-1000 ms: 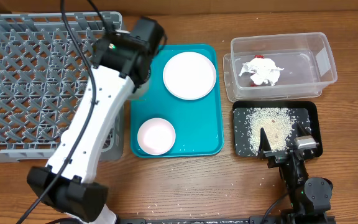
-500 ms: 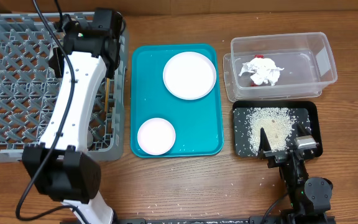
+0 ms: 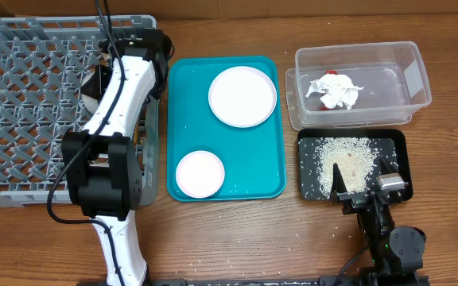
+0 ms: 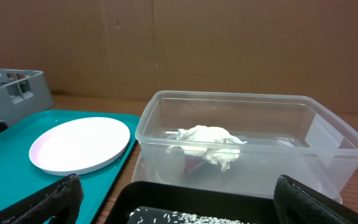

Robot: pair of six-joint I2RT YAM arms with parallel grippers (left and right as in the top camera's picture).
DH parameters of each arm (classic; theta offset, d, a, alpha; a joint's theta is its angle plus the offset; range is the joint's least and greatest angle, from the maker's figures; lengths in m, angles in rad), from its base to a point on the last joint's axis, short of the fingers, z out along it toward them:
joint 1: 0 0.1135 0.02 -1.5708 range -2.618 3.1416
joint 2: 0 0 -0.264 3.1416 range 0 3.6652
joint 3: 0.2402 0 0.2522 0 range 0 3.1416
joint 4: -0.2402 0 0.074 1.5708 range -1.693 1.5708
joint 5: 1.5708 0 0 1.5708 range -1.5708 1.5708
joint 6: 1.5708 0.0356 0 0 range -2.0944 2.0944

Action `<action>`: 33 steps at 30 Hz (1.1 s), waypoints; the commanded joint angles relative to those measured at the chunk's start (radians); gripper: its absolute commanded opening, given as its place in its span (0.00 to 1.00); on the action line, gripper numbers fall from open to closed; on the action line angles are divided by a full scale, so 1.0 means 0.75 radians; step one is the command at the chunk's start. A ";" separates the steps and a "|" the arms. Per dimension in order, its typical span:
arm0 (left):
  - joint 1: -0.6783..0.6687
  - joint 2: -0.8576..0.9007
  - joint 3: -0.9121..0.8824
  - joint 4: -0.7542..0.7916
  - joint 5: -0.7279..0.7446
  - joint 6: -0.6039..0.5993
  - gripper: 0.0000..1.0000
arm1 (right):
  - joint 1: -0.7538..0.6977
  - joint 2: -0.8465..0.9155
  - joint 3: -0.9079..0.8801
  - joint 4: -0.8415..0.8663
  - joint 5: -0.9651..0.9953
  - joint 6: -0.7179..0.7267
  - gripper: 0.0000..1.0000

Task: Sort waste into correct bins and load items into the dishwasher
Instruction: 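Lift the grey bowl and stand it upright in the dish rack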

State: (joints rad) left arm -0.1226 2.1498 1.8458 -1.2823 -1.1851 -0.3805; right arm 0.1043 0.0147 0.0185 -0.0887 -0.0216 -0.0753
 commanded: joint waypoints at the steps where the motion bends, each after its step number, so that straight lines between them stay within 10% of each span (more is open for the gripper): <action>1: -0.023 0.038 -0.007 0.000 -0.031 0.030 0.04 | -0.011 -0.016 -0.014 0.011 0.002 -0.001 1.00; 33: -0.081 0.039 -0.007 -0.209 -0.120 -0.072 0.04 | -0.011 -0.016 -0.014 0.011 0.002 -0.001 1.00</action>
State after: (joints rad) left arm -0.1917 2.1632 1.8458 -1.4437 -1.2835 -0.3977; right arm 0.1043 0.0147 0.0185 -0.0891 -0.0212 -0.0750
